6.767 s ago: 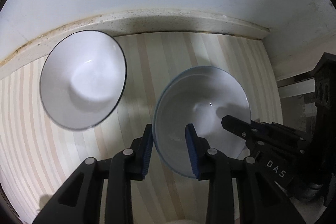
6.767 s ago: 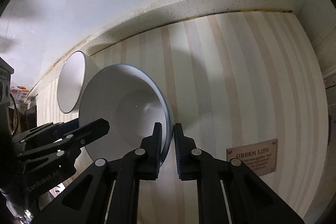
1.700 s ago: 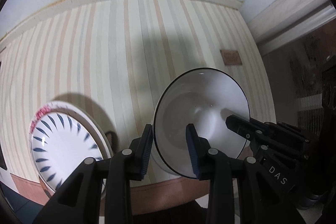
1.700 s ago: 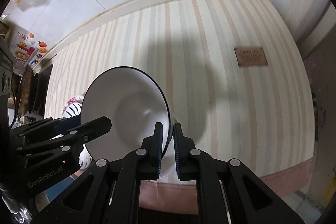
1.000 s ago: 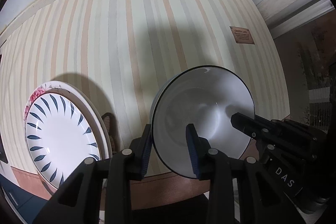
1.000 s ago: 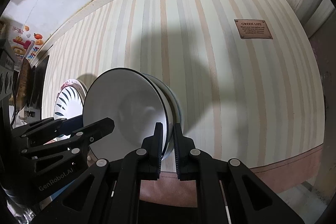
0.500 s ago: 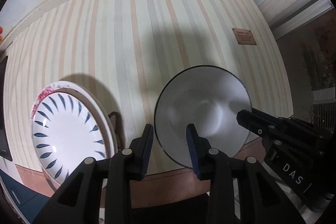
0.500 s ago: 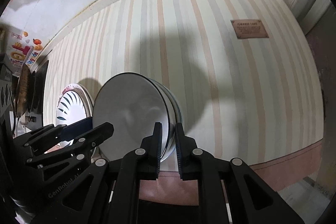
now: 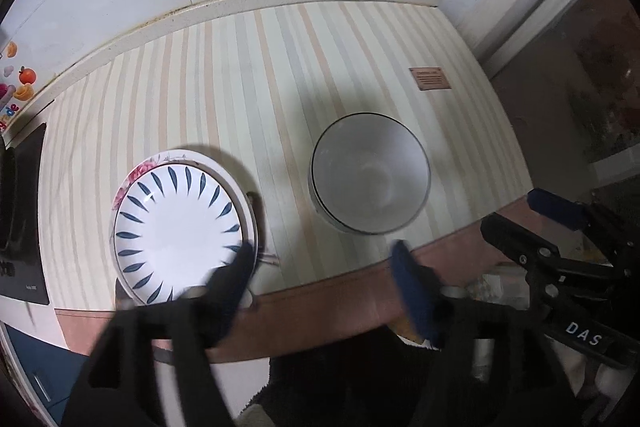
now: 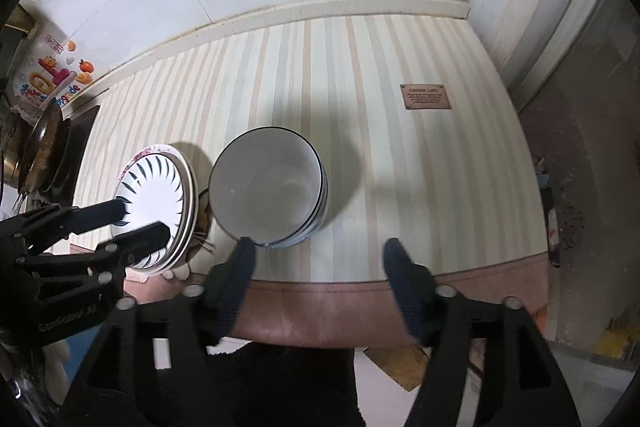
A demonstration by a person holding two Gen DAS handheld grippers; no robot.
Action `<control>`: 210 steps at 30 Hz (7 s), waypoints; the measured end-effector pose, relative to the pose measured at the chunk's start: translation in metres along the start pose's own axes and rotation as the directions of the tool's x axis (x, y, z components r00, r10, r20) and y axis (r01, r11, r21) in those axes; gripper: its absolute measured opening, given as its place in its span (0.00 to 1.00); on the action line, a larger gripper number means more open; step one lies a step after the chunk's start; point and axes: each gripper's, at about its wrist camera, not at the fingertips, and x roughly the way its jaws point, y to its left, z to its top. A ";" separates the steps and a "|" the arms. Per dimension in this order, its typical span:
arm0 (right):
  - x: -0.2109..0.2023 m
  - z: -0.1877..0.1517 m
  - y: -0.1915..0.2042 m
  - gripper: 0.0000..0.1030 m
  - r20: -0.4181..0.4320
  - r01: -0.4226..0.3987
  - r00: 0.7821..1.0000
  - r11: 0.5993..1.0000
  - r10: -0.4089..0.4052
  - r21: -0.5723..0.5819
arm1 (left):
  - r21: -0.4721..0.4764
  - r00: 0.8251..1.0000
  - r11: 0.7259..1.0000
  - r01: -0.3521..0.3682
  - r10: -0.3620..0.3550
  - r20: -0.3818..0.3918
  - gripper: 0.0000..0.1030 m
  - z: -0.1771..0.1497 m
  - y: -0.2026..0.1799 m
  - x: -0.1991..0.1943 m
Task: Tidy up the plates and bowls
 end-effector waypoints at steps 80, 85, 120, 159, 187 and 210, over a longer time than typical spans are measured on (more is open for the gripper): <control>0.176 0.074 0.073 0.48 -0.139 -0.561 0.799 0.808 0.585 0.180 | -0.417 0.940 0.866 0.276 -0.334 -0.073 0.57 0.043 0.171 0.087; 0.187 0.073 0.118 0.48 -0.162 -0.588 0.778 0.794 0.607 0.156 | -0.457 0.946 0.851 0.260 -0.319 -0.057 0.57 0.026 0.209 0.079; 0.217 0.062 0.202 0.49 -0.279 -0.467 0.846 0.884 0.454 0.022 | -0.450 0.980 0.882 0.138 -0.187 -0.067 0.57 -0.021 0.258 0.077; -0.077 -0.034 0.211 0.97 0.353 -0.032 0.934 0.996 0.058 -0.079 | -0.251 0.889 0.965 -0.073 0.177 0.422 0.99 -0.106 0.182 -0.153; -0.258 -0.234 0.180 0.99 0.536 0.022 0.842 0.989 0.061 -0.146 | -0.343 0.815 0.920 -0.188 0.341 0.469 0.99 -0.290 0.089 -0.251; -0.268 -0.239 0.190 0.99 0.555 0.052 0.831 0.990 0.032 -0.135 | -0.297 0.805 0.938 -0.180 0.314 0.503 0.99 -0.303 0.097 -0.264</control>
